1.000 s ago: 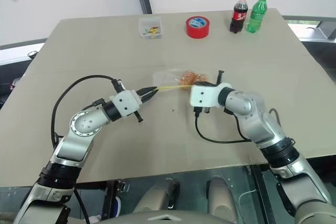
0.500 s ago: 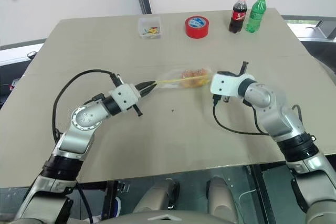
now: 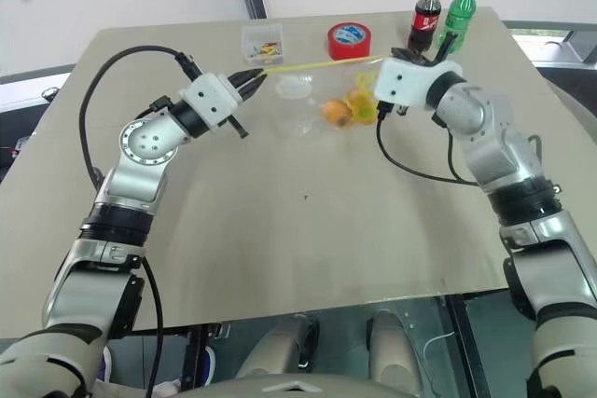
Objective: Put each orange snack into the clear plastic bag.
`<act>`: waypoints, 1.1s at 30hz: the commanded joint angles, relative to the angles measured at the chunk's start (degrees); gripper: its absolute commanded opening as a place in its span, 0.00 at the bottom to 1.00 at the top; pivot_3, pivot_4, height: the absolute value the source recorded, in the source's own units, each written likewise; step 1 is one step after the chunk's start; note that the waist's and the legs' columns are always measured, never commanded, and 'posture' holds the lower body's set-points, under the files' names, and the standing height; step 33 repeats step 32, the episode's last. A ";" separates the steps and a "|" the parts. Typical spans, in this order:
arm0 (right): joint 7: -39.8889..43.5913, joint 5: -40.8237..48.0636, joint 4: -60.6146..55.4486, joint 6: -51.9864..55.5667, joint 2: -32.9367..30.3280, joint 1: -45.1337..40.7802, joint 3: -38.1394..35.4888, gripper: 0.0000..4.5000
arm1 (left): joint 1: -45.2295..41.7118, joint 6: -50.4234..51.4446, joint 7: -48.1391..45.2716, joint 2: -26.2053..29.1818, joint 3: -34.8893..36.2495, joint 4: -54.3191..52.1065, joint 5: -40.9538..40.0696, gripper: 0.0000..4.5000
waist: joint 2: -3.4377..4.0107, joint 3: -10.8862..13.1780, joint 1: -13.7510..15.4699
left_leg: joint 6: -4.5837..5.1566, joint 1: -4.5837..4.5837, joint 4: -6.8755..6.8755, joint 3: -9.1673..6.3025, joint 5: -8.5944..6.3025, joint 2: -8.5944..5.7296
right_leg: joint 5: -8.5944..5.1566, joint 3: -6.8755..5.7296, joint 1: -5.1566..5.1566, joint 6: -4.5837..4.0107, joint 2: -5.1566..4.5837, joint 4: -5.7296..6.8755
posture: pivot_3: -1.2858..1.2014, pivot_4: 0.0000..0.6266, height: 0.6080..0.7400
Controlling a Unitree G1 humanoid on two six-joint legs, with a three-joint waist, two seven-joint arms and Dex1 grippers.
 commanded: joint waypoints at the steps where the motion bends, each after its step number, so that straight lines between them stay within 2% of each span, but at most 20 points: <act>1: 4.87 7.61 -9.84 8.01 -1.87 6.58 -9.10 0.01 | 6.14 0.11 -1.32 3.11 4.18 -5.25 -2.55 0.00 | 0.01 -0.01 -0.48 | 0.00 -0.12 0.00 -0.03 0.00 0.00 | 0.00 -0.01 -0.10 0.00 0.00 0.00 | 0.52 0.24 1.00; 4: 10.04 11.94 -22.22 13.30 -2.52 17.63 -9.99 0.01 | 17.30 3.90 -5.57 3.24 3.27 -14.83 -7.54 0.00 | 0.03 -0.08 -0.91 | 0.01 -0.44 0.16 -0.08 0.00 0.02 | 0.00 -0.01 -0.41 0.00 0.00 0.19 | 0.52 0.24 1.00; 6: 12.80 15.04 -29.47 17.34 -2.77 23.70 -10.44 0.17 | 23.69 5.18 -8.07 3.86 2.41 -20.65 -9.53 0.00 | 0.03 -0.06 -1.01 | 0.01 -0.54 0.17 0.02 0.00 0.02 | 0.00 0.06 -0.60 0.00 -0.01 0.37 | 0.52 0.24 1.00; 7: 13.60 15.82 -31.90 19.06 -2.97 25.89 -10.64 0.25 | 25.89 5.83 -8.72 3.98 2.31 -22.73 -9.98 0.17 | 0.06 -0.04 -0.91 | 0.00 -0.59 0.20 0.05 0.00 0.03 | 0.00 0.09 -0.71 -0.01 0.01 0.46 | 0.52 0.24 1.00; 9: 14.21 16.64 -35.04 21.27 -3.30 29.41 -11.26 0.44 | 29.30 7.30 -10.77 4.87 1.86 -26.27 -11.06 0.31 | 0.07 -0.02 -0.53 | 0.01 -0.53 0.29 0.12 0.01 0.02 | 0.00 0.15 -0.70 -0.01 0.01 0.65 | 0.52 0.24 1.00; 11: 14.93 17.38 -36.43 22.62 -4.03 31.85 -12.13 0.67 | 31.89 9.73 -12.73 6.09 2.20 -28.71 -12.75 0.55 | 0.09 0.02 -0.13 | 0.03 -0.32 0.32 0.14 0.00 0.02 | 0.06 0.14 -0.45 -0.04 0.01 0.70 | 0.52 0.24 1.00; 13: 15.77 18.79 -37.31 23.69 -4.75 34.48 -13.98 0.87 | 34.07 12.30 -14.36 7.34 3.51 -30.35 -14.98 0.74 | 0.09 0.02 0.14 | 0.27 0.52 0.23 0.15 -0.15 0.04 | 0.07 0.11 0.40 -0.02 0.02 0.56 | 0.52 0.24 1.00; 14: 16.07 19.75 -37.64 23.58 -5.08 36.05 -15.47 0.94 | 35.17 15.65 -14.62 7.65 4.91 -31.53 -17.75 0.80 | 0.09 0.03 0.26 | 0.29 0.78 0.17 0.13 -0.17 0.05 | 0.05 0.07 0.67 -0.01 0.03 0.46 | 0.52 0.24 1.00; 15: 16.07 21.26 -38.06 24.07 -4.82 37.63 -17.47 1.00 | 36.34 19.81 -14.83 8.02 6.69 -32.98 -21.45 0.93 | 0.09 0.03 0.42 | 0.31 1.07 0.08 0.12 -0.18 0.07 | 0.05 0.04 0.97 -0.01 0.03 0.33 | 0.52 0.24 1.00; 16: 16.02 22.34 -38.38 24.44 -4.61 38.66 -18.82 1.00 | 37.11 22.93 -14.98 8.21 7.98 -34.11 -24.00 1.00 | 0.08 0.04 0.51 | 0.35 1.27 0.03 0.13 -0.21 0.08 | 0.03 0.04 1.21 0.01 0.04 0.26 | 0.52 0.24 1.00; 19: 17.38 32.88 -40.57 29.45 -0.92 42.62 -26.59 1.00 | 40.09 32.06 -14.74 9.88 13.61 -36.75 -30.58 1.00 | 0.07 0.04 0.75 | 0.37 1.27 0.05 0.11 -0.22 0.12 | 0.04 0.03 1.22 0.01 0.07 0.24 | 0.52 0.24 1.00; 23: 22.04 41.81 -43.52 34.31 -2.63 47.53 -32.38 1.00 | 42.82 38.72 -17.44 12.30 19.09 -38.18 -36.72 1.00 | 0.09 0.05 0.90 | 0.36 1.26 0.03 0.11 -0.22 0.15 | 0.04 0.04 1.21 0.00 0.09 0.22 | 0.52 0.24 1.00; 33: 23.92 46.90 -43.69 33.81 -6.62 49.98 -36.62 1.00 | 42.33 44.25 -19.58 13.26 22.53 -39.81 -40.28 1.00 | 0.09 0.05 1.05 | 0.36 1.30 0.02 0.10 -0.23 0.16 | 0.04 -0.02 1.35 0.00 0.06 0.05 | 0.52 0.24 1.00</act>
